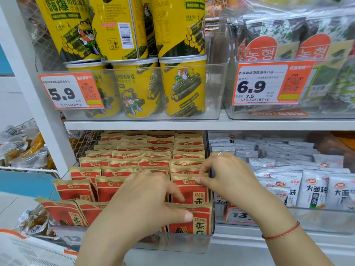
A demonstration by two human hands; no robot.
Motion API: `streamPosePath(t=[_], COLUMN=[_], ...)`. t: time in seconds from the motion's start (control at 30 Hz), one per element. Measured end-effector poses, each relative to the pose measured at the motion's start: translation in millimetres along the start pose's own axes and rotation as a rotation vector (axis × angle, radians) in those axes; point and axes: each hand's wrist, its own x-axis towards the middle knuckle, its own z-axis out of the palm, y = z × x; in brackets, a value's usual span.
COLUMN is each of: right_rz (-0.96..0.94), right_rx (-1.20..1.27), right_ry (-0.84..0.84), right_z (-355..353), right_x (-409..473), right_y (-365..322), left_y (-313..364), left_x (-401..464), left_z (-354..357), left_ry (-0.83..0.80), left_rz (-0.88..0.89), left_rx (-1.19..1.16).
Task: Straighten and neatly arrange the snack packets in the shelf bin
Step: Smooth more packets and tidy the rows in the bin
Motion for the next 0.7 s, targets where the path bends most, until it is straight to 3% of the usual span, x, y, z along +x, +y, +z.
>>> streamPosePath(t=[0.1,0.27,0.4,0.5,0.57,0.7], right_rz=[0.001,0.021,0.011,-0.028,-0.071,-0.161], right_rx=[0.071,0.185,0.342,0.665,0.856,0.934], right_ry=[0.002,0.058,0.149,0.197,0.136,-0.103], right_z=[-2.7,-8.2,-11.4,-16.3,-20.5,-24.3], right_x=[-2.4,-5.9,-6.3,-8.3,-9.8,-13.6], right_y=[3.1,11.8,16.1,14.1,11.0,0.9], left_y=[2.0,-3.5,-9.8,-13.6,-13.6,-14.3], left_x=[5.9,8.3,0.7,-1.6,-1.3,1.4], left_z=[5.8,7.0,-2.4,-4.6,-4.8,-6.3], left_ry=[0.037,0.194,0.393,0.537,0.632,0.783], left_rz=[-0.021,-0.016,0.047,0.088,0.077,0.034], left_rx=[0.067,-0.049,-0.311,-0.567,-0.724,-0.967])
